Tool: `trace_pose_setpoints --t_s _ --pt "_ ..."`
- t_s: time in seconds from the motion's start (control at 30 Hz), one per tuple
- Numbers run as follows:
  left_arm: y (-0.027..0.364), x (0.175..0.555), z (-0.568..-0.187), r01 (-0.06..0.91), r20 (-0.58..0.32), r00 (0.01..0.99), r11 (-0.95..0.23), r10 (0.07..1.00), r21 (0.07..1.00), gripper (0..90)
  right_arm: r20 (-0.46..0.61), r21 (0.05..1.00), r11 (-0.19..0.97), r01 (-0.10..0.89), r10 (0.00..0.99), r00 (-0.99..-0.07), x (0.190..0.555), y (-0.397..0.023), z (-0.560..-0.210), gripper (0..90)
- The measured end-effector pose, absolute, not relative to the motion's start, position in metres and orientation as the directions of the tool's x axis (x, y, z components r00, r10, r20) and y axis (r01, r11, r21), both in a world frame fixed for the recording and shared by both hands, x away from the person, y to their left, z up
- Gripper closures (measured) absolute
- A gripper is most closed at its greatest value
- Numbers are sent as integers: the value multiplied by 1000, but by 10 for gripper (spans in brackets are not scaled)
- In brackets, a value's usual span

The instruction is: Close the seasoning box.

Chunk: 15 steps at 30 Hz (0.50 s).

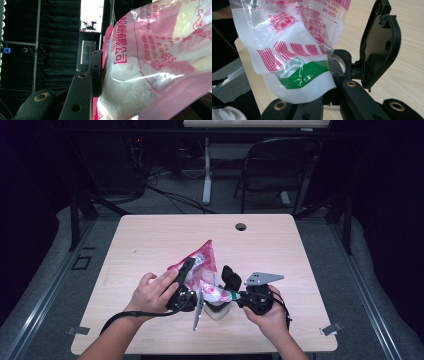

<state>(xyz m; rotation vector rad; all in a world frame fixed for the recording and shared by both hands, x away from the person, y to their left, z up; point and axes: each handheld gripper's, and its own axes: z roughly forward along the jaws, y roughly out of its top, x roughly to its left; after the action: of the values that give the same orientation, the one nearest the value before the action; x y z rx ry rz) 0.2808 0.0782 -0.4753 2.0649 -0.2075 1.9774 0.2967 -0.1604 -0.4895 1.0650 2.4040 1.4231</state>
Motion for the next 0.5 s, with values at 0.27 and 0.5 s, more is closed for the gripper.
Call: trace_pose_setpoints --t_s 0.27,0.5 --pt "77 280 -475 -292 995 56 -952 79 92 696 214 812 301 500 644 -735 297 -161 -491 900" --pt "77 280 -475 -292 995 57 -952 79 92 695 214 811 303 500 642 -736 297 -161 -491 900"
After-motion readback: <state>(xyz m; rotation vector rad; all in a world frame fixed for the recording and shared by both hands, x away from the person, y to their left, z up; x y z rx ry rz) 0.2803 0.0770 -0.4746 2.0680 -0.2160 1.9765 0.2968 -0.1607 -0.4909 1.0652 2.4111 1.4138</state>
